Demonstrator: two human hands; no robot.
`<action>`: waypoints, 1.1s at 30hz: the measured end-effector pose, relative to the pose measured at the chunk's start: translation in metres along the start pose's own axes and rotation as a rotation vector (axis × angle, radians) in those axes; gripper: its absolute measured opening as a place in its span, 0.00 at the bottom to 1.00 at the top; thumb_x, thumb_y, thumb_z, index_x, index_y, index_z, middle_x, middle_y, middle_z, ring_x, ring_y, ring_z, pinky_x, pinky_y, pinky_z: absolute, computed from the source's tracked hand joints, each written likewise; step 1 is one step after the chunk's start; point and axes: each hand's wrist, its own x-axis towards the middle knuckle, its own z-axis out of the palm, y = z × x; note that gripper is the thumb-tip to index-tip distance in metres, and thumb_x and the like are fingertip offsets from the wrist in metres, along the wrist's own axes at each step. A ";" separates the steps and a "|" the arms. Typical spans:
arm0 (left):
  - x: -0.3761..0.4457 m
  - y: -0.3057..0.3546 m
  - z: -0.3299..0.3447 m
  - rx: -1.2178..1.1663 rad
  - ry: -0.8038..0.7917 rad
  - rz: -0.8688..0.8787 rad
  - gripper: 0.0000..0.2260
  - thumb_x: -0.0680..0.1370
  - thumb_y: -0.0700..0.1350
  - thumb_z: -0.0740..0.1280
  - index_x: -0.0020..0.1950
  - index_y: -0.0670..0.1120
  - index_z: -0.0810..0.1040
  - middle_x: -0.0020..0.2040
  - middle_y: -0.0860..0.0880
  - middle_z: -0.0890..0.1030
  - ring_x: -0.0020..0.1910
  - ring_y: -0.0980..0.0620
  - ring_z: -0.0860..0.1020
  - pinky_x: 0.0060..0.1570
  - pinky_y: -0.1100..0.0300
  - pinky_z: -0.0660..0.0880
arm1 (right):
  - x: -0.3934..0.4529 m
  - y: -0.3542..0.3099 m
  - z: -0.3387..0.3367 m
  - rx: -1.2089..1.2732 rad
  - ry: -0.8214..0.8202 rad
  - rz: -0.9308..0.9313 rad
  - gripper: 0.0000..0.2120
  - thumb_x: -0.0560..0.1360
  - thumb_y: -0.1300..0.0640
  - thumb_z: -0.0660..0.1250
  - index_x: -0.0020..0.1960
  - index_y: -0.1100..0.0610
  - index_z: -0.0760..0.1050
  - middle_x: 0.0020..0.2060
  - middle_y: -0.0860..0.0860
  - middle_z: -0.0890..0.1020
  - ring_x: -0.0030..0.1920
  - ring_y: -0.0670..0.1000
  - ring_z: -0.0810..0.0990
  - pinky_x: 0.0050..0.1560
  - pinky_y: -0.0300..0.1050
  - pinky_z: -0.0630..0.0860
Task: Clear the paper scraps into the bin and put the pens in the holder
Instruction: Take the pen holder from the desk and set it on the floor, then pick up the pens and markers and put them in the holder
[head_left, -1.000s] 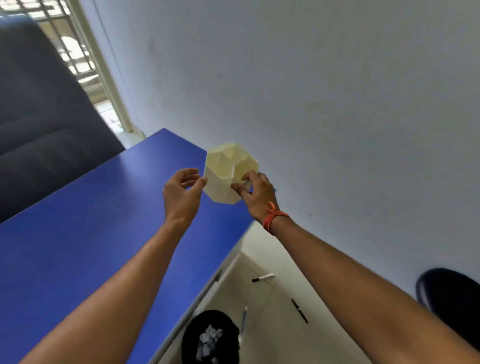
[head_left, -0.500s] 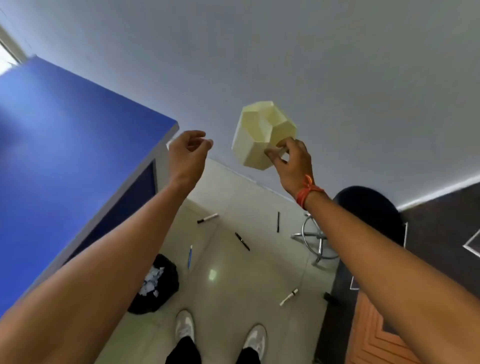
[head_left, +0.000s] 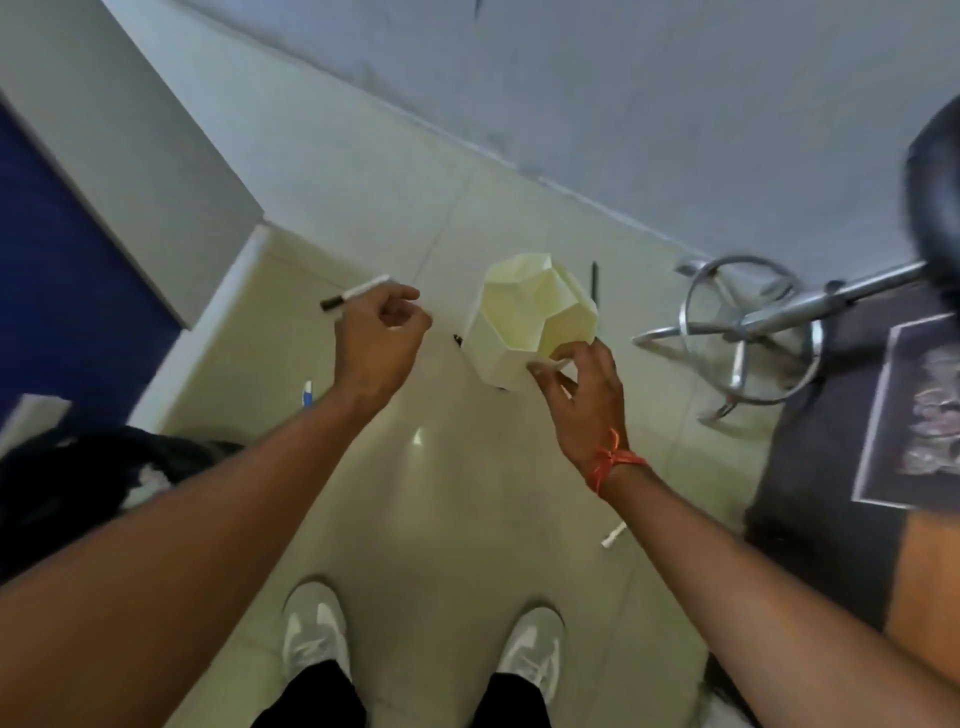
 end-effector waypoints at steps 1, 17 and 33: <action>0.013 -0.031 0.010 0.014 0.013 -0.009 0.10 0.72 0.42 0.71 0.53 0.48 0.83 0.44 0.50 0.85 0.46 0.51 0.83 0.53 0.57 0.81 | 0.002 0.026 0.027 0.007 -0.027 -0.010 0.12 0.75 0.49 0.70 0.52 0.56 0.75 0.56 0.51 0.72 0.50 0.35 0.76 0.55 0.47 0.80; 0.151 -0.190 0.053 0.090 0.104 0.206 0.13 0.74 0.47 0.73 0.57 0.45 0.83 0.47 0.48 0.84 0.43 0.53 0.81 0.47 0.60 0.79 | 0.008 0.178 0.206 -0.017 -0.136 -0.360 0.12 0.75 0.46 0.68 0.49 0.55 0.74 0.71 0.52 0.65 0.67 0.48 0.70 0.61 0.46 0.78; 0.235 -0.218 0.006 0.690 0.003 0.163 0.22 0.75 0.46 0.70 0.68 0.46 0.75 0.65 0.41 0.77 0.64 0.41 0.76 0.64 0.51 0.73 | 0.131 0.198 0.199 -0.490 -0.168 -0.096 0.13 0.76 0.52 0.65 0.55 0.59 0.78 0.51 0.58 0.76 0.53 0.60 0.75 0.52 0.49 0.73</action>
